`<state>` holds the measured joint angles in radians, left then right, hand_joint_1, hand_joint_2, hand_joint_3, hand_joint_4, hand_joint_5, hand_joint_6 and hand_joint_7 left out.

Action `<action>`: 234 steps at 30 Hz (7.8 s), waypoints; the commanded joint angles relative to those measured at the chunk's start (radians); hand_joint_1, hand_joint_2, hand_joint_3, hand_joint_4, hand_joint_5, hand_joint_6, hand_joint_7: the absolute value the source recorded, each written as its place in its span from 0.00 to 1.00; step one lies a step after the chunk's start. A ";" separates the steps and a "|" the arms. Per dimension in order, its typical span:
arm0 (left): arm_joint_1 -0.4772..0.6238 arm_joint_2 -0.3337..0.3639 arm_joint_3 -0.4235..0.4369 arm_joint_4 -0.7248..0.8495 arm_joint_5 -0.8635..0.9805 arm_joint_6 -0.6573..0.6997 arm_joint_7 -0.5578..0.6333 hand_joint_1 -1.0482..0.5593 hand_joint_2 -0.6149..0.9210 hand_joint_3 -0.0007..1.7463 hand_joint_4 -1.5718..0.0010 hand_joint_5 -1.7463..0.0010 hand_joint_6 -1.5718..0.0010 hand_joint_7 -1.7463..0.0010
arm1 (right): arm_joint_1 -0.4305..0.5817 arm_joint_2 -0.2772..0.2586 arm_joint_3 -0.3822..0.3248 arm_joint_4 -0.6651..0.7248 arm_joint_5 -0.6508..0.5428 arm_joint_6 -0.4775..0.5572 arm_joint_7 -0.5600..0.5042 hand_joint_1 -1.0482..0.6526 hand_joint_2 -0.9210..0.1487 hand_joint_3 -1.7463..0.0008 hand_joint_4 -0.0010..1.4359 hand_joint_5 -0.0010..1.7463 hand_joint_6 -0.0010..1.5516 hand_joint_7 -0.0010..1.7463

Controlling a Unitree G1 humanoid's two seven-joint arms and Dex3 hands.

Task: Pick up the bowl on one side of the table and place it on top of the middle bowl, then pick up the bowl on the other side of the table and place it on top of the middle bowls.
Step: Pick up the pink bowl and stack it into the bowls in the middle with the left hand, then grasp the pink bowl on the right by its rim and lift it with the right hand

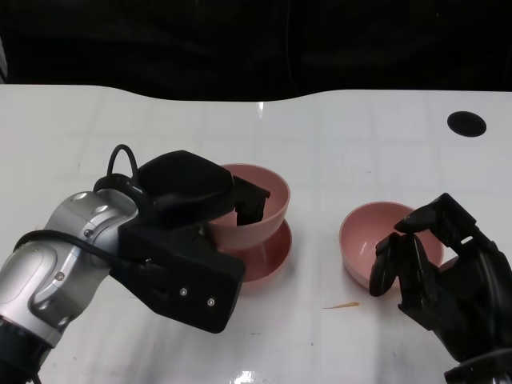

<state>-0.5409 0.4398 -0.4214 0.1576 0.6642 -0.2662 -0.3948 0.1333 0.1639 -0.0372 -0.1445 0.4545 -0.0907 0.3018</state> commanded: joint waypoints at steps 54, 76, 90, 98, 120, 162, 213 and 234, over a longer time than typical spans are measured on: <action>-0.063 -0.075 -0.097 0.338 0.116 -0.105 0.236 0.55 1.00 0.03 0.39 0.55 0.28 0.99 | 0.017 0.003 0.013 -0.015 0.000 -0.013 -0.013 0.55 0.33 0.36 0.60 1.00 0.49 0.83; 0.012 -0.013 -0.073 0.150 0.117 -0.062 0.189 0.09 1.00 0.32 0.70 1.00 0.64 1.00 | 0.009 0.000 0.008 0.002 0.003 -0.022 -0.003 0.54 0.33 0.37 0.60 1.00 0.48 0.84; 0.098 -0.029 0.014 0.044 -0.026 -0.054 0.187 0.00 1.00 0.35 0.82 1.00 0.68 1.00 | 0.011 0.002 0.006 0.003 0.000 -0.028 -0.003 0.54 0.32 0.37 0.60 1.00 0.49 0.84; 0.248 -0.085 0.169 -0.137 -0.249 0.046 0.168 0.13 1.00 0.24 0.72 0.97 0.66 0.99 | 0.010 -0.004 0.003 0.003 -0.011 -0.028 -0.010 0.55 0.31 0.37 0.60 1.00 0.48 0.84; 0.454 -0.319 0.615 -0.191 -1.272 0.416 -0.046 0.56 1.00 0.13 0.44 0.00 0.55 0.00 | -0.011 -0.015 -0.008 0.076 -0.080 -0.159 0.005 0.55 0.28 0.41 0.60 1.00 0.47 0.84; 0.553 -0.399 0.674 -0.134 -1.261 0.447 -0.020 0.54 0.92 0.33 0.38 0.00 0.58 0.00 | -0.100 -0.381 0.098 0.105 -1.170 -0.258 -0.371 0.04 0.00 0.83 0.09 0.01 0.12 0.01; 0.553 -0.414 0.656 -0.118 -1.226 0.397 -0.020 0.52 0.92 0.31 0.40 0.00 0.59 0.00 | -0.300 -0.536 0.353 0.244 -1.357 -0.018 -0.383 0.11 0.00 0.89 0.25 0.02 0.29 0.01; 0.547 -0.412 0.655 -0.093 -1.215 0.368 -0.028 0.51 0.92 0.29 0.41 0.00 0.59 0.00 | -0.303 -0.523 0.378 0.292 -1.327 -0.019 -0.411 0.14 0.00 0.89 0.28 0.02 0.30 0.01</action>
<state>0.0124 0.0199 0.2300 0.0591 -0.5592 0.1176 -0.4156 -0.1669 -0.3560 0.3447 0.1395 -0.8887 -0.1122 -0.0951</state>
